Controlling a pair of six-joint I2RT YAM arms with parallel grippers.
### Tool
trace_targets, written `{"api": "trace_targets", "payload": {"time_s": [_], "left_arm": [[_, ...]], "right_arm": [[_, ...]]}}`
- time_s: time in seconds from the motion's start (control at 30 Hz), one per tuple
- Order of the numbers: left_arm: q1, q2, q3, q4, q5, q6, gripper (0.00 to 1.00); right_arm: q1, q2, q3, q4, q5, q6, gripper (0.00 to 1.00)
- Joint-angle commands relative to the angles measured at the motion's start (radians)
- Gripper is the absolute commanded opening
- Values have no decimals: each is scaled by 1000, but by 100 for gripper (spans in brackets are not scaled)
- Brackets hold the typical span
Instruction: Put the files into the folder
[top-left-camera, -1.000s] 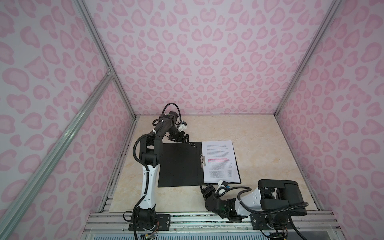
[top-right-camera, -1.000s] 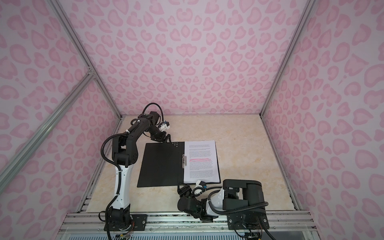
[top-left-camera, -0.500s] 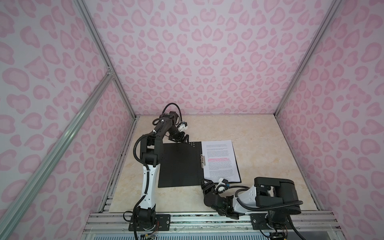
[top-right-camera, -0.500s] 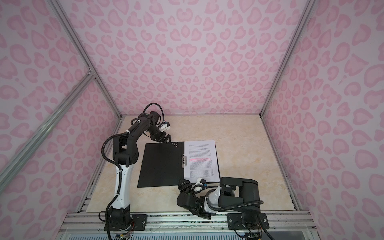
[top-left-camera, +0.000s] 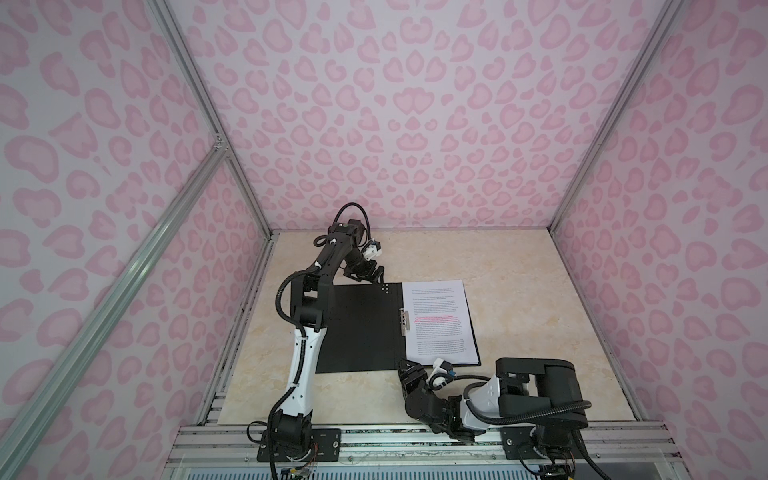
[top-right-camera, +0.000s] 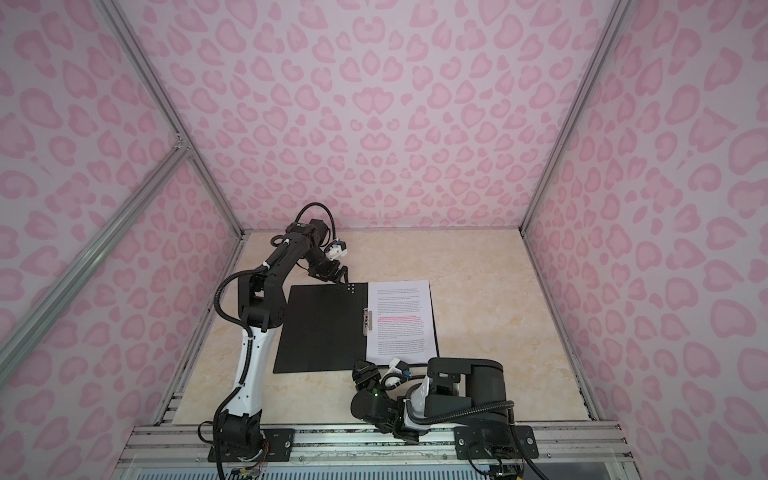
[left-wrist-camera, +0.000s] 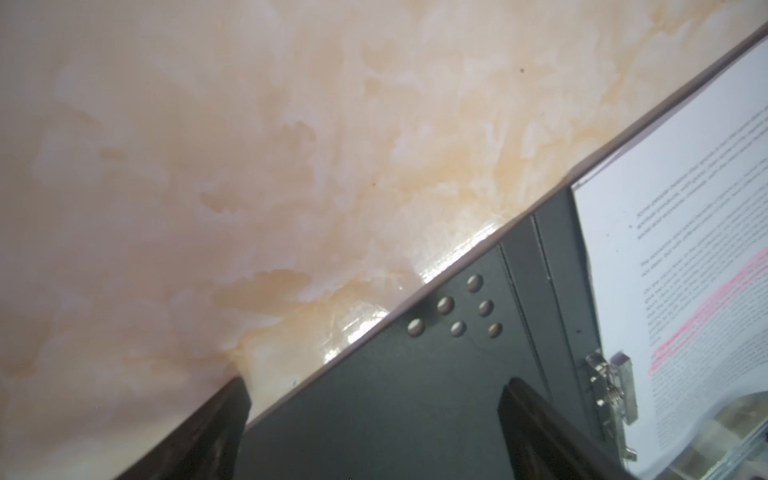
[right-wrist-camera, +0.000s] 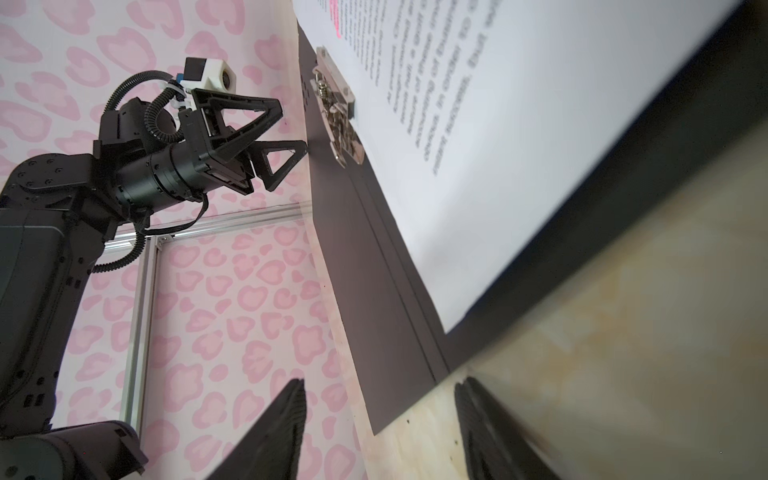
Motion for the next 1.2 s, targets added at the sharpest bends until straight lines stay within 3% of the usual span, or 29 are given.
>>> {"api": "trace_targets", "payload": {"time_s": [0.0, 0.5, 1.17], "left_arm": [[-15, 25, -1, -57, 4, 12, 98], [-22, 4, -69, -127, 101, 52, 93], [-22, 3, -146, -152, 103, 124, 89]], "right_arm": [[-4, 0, 2, -300, -100, 48, 63], [-53, 0, 42, -345, -100, -9, 64], [-70, 40, 25, -218, -66, -51, 63]]}}
